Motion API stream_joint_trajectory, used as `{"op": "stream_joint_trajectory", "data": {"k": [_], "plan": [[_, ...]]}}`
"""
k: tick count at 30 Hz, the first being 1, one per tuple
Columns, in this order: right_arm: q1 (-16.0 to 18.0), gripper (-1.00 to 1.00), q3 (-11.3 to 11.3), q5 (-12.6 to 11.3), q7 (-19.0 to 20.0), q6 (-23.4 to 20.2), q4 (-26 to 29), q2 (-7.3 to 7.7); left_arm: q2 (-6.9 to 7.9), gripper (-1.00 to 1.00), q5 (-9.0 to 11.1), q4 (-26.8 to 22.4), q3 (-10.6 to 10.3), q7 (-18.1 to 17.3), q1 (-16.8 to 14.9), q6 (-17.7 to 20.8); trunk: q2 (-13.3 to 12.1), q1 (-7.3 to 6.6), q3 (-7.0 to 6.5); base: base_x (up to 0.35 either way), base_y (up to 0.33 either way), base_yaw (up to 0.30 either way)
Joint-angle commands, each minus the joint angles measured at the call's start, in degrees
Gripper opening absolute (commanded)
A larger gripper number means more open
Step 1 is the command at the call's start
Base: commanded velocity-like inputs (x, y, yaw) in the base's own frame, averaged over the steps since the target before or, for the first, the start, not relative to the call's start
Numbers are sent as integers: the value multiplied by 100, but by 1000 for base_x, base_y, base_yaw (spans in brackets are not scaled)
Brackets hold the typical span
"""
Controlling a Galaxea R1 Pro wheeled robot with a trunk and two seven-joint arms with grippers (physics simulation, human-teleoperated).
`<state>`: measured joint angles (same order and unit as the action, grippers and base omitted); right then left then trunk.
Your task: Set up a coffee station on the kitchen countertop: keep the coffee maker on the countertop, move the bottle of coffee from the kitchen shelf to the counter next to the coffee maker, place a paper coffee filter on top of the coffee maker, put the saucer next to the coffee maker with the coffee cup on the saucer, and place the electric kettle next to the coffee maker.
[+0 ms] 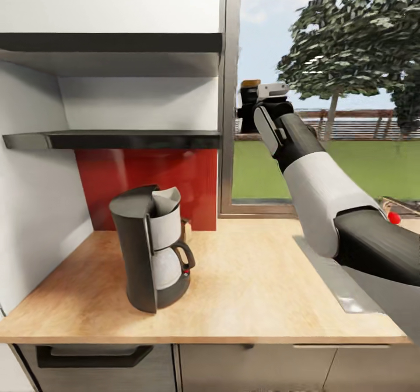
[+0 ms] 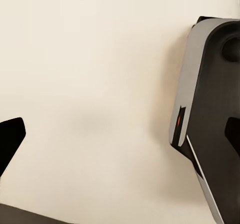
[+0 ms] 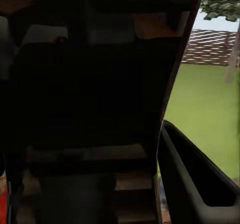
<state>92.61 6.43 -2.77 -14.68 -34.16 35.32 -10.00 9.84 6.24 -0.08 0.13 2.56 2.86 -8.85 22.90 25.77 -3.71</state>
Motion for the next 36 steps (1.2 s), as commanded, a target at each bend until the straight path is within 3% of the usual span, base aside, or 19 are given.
{"op": "stream_joint_trajectory", "data": {"k": [1, 7, 9, 10, 20, 24, 28, 29, 31, 36], "plan": [[-12, -100, 16, -29, -52, -20, 4, 0, 0, 100, 53, -1, -5, -1, 4, -20, 2, 2, -5, -1, -173, -270], [-436, -100, 18, -30, -297, -8, 1, 0, -7, 100, 53, -1, -5, 7, 4, -27, 2, 2, -24, 0, -32, -184], [-769, -100, 25, -26, -313, 58, 9, 0, -8, 100, 53, -1, -5, 7, 4, -30, 2, 2, -25, 0, -3, -29], [-1179, -100, 32, -17, -309, 371, 16, 0, -14, 100, 53, -1, -5, 8, 4, -35, 2, 2, -26, 0, -1, -7], [-2850, -100, 36, 7, -299, 2296, 2, 35, -42, 100, 53, -1, 1, 8, 4, -37, 2, 2, -26, 0, 0, -1], [-3426, -100, 48, 13, -275, 2647, -5, 266, -44, 100, 53, -1, 11, 8, 4, -47, 2, 2, -26, 0, 0, 0], [-3906, -100, 134, 135, -195, 2686, -14, 311, -50, 100, 53, -1, 21, 8, 4, -69, 2, 2, -26, 0, 0, 0], [-3964, -100, 166, 186, -149, 2689, -15, 311, -51, 100, 53, -1, 23, 8, 4, -71, 2, 2, -26, 0, 0, 0], [-4189, -100, 321, 473, 391, 2701, -22, 313, -52, 100, 53, -1, 29, 8, 4, -79, 2, 2, -26, 0, 0, 0], [-4270, -100, 372, 610, 1550, 2756, -96, 389, -54, 100, 45, -6, 38, 8, 4, -74, 2, 2, -26, 0, 0, 0]]}}
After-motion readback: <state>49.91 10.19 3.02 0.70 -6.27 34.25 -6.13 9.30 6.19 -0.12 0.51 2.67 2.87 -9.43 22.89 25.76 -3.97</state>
